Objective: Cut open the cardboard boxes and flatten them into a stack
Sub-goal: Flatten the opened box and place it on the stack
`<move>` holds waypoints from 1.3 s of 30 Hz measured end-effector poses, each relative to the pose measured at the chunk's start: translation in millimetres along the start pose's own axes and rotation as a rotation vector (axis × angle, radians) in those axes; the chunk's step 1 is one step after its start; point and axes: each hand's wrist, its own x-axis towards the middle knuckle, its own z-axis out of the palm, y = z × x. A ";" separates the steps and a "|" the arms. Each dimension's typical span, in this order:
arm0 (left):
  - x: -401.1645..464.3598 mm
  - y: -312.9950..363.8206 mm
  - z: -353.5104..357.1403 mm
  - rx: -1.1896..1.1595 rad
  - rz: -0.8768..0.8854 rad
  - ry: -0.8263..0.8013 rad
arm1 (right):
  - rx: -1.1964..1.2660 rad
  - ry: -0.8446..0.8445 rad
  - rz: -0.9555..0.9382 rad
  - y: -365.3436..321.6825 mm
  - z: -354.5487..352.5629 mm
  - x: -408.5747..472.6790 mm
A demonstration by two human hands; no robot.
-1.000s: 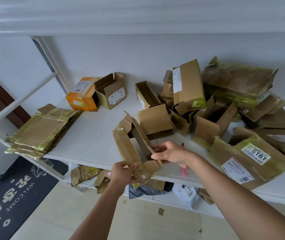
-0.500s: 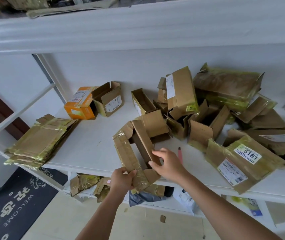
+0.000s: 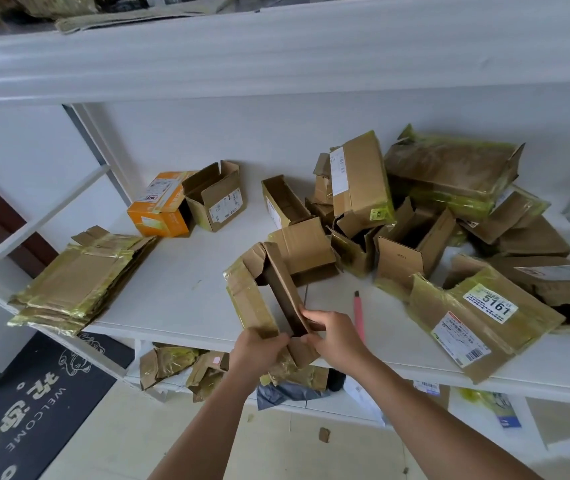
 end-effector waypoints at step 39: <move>-8.7 -23.4 -56.1 -0.294 -0.032 0.458 | 0.200 0.231 -0.007 -44.6 -31.9 -14.3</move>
